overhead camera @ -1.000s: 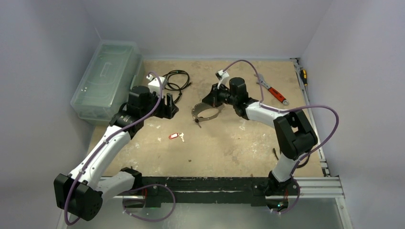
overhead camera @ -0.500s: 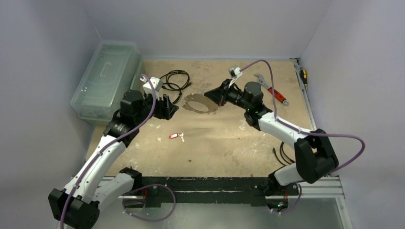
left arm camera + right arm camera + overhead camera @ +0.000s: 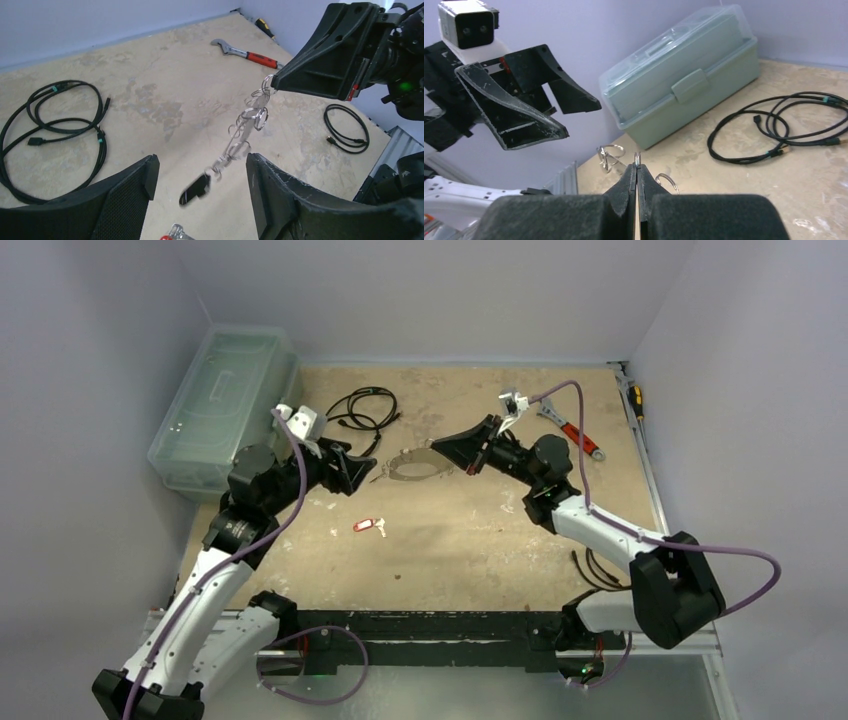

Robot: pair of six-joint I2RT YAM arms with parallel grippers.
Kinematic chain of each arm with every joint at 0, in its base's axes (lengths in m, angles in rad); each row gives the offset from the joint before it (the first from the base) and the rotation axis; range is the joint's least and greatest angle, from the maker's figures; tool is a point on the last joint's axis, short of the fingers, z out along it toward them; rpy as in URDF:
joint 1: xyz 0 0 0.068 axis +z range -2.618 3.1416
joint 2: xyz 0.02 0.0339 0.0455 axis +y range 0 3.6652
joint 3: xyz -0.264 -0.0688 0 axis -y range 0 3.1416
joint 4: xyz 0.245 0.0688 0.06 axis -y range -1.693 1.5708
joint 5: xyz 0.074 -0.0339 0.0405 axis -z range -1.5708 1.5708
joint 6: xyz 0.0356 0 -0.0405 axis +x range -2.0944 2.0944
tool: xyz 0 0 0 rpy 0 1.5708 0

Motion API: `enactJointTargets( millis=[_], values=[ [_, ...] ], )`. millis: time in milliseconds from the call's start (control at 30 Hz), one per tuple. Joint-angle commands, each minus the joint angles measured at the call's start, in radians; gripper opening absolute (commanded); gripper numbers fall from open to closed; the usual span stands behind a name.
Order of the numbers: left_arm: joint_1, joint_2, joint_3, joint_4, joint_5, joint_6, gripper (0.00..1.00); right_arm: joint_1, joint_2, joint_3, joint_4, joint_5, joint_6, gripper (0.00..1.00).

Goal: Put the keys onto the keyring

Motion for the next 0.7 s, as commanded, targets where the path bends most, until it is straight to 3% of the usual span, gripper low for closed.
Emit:
enactJointTargets(
  millis=[0,200,400,667],
  values=[
    [-0.004,0.008,0.017,0.108,0.086,-0.026,0.68,0.004,-0.054,-0.002,0.138,-0.066,0.093,0.0],
    [-0.004,0.02,-0.009,0.298,0.283,-0.029,0.69,0.003,-0.099,-0.055,0.26,-0.103,0.095,0.0],
    [-0.002,0.061,0.037,0.35,0.477,0.012,0.67,0.002,-0.084,-0.086,0.362,-0.171,0.101,0.0],
    [-0.004,0.16,0.061,0.423,0.645,-0.026,0.58,0.002,0.01,-0.112,0.713,-0.227,0.339,0.0]
  ],
)
